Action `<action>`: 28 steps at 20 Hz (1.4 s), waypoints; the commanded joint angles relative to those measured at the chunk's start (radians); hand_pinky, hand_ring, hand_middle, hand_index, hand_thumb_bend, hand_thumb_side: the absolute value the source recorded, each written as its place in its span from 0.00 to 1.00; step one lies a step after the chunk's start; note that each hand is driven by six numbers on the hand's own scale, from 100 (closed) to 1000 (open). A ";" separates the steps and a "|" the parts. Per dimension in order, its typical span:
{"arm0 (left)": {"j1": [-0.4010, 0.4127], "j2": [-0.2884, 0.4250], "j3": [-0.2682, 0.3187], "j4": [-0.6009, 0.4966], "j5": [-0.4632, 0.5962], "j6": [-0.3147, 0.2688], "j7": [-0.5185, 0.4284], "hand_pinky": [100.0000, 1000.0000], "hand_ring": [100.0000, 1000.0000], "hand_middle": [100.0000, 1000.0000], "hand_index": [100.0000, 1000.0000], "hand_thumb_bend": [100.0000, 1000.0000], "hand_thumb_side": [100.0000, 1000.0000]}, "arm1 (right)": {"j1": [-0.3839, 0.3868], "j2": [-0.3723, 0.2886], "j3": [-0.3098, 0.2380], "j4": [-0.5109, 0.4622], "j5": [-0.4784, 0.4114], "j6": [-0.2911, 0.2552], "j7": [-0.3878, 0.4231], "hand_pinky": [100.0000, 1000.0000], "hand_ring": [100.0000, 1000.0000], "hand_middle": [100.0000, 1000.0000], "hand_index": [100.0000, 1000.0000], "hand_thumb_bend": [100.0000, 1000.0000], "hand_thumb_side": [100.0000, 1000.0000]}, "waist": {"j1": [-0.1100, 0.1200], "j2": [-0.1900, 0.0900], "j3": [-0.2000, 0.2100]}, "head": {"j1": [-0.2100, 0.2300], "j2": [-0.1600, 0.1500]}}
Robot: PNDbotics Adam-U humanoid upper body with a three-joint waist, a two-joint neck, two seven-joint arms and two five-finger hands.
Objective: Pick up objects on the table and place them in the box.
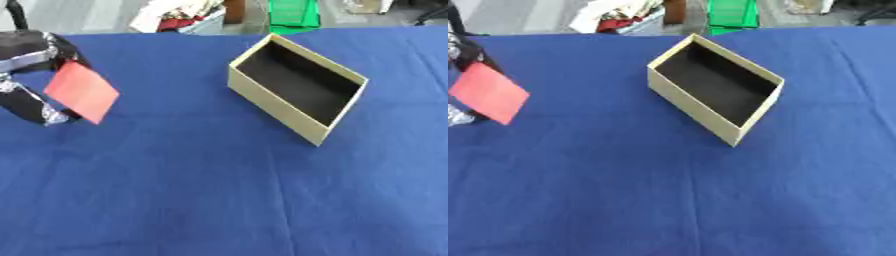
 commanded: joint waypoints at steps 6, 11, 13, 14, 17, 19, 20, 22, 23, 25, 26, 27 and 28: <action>-0.180 -0.145 0.000 0.114 -0.010 0.004 -0.010 0.63 0.57 0.59 0.65 0.03 0.01 | -0.023 -0.024 -0.002 -0.007 -0.004 -0.007 0.009 0.79 0.76 0.75 0.81 0.00 0.94 | 0.011 -0.025 -0.029 | 0.012 -0.015; -0.253 -0.244 0.008 0.196 -0.035 0.007 0.012 0.63 0.57 0.59 0.65 0.00 0.01 | -0.038 -0.023 0.005 -0.009 -0.005 -0.009 0.016 0.79 0.76 0.75 0.81 0.00 0.94 | 0.024 -0.018 -0.061 | 0.022 -0.028; -0.279 -0.280 0.011 0.224 -0.053 0.005 0.027 0.63 0.57 0.60 0.65 0.00 0.01 | -0.046 -0.021 0.008 -0.011 -0.008 -0.010 0.019 0.79 0.76 0.75 0.81 0.00 0.94 | 0.029 -0.013 -0.076 | 0.030 -0.033; -0.291 -0.298 0.014 0.235 -0.062 0.003 0.036 0.62 0.57 0.60 0.65 0.00 0.02 | -0.052 -0.020 0.011 -0.012 -0.009 -0.011 0.021 0.79 0.76 0.75 0.81 0.00 0.95 | 0.031 -0.010 -0.085 | 0.034 -0.036; -0.320 -0.347 0.022 0.265 -0.084 -0.003 0.066 0.62 0.57 0.60 0.65 0.00 0.02 | -0.081 -0.014 0.024 -0.016 -0.015 -0.015 0.033 0.79 0.76 0.75 0.81 0.00 0.94 | 0.040 -0.001 -0.124 | 0.061 -0.047; -0.334 -0.372 0.028 0.286 -0.099 0.001 0.084 0.62 0.57 0.60 0.65 0.00 0.03 | -0.103 -0.009 0.035 -0.017 -0.020 -0.019 0.044 0.79 0.76 0.75 0.81 0.00 0.94 | 0.047 0.004 -0.152 | 0.083 -0.055; -0.340 -0.382 0.031 0.296 -0.105 0.003 0.095 0.62 0.57 0.60 0.65 0.00 0.03 | -0.113 -0.005 0.040 -0.018 -0.022 -0.021 0.049 0.79 0.76 0.75 0.81 0.00 0.94 | 0.050 0.007 -0.165 | 0.092 -0.058; -0.351 -0.402 0.039 0.319 -0.113 0.006 0.124 0.62 0.57 0.61 0.66 0.00 0.03 | -0.131 0.001 0.049 -0.018 -0.027 -0.025 0.058 0.79 0.76 0.75 0.81 0.00 0.94 | 0.057 0.012 -0.188 | 0.109 -0.065; -0.357 -0.410 0.043 0.331 -0.114 0.004 0.141 0.62 0.57 0.61 0.66 0.00 0.04 | -0.138 0.003 0.052 -0.018 -0.029 -0.027 0.062 0.79 0.76 0.75 0.81 0.00 0.94 | 0.060 0.015 -0.198 | 0.114 -0.068; -0.370 -0.426 0.049 0.360 -0.113 -0.003 0.174 0.62 0.57 0.62 0.67 0.00 0.04 | -0.147 0.006 0.057 -0.018 -0.032 -0.029 0.068 0.79 0.76 0.75 0.81 0.00 0.94 | 0.065 0.020 -0.213 | 0.120 -0.072; -0.376 -0.433 0.052 0.374 -0.109 -0.010 0.193 0.62 0.57 0.63 0.68 0.00 0.04 | -0.151 0.008 0.059 -0.018 -0.033 -0.029 0.071 0.79 0.76 0.75 0.81 0.00 0.95 | 0.068 0.022 -0.220 | 0.123 -0.074; -0.380 -0.439 0.055 0.388 -0.103 -0.019 0.214 0.62 0.57 0.63 0.68 0.00 0.05 | -0.155 0.010 0.061 -0.018 -0.034 -0.030 0.073 0.79 0.76 0.75 0.81 0.00 0.95 | 0.072 0.024 -0.226 | 0.127 -0.075; -0.384 -0.443 0.059 0.404 -0.097 -0.030 0.237 0.62 0.57 0.63 0.68 0.00 0.05 | -0.160 0.012 0.063 -0.018 -0.035 -0.031 0.075 0.79 0.76 0.75 0.81 0.00 0.95 | 0.075 0.027 -0.233 | 0.130 -0.077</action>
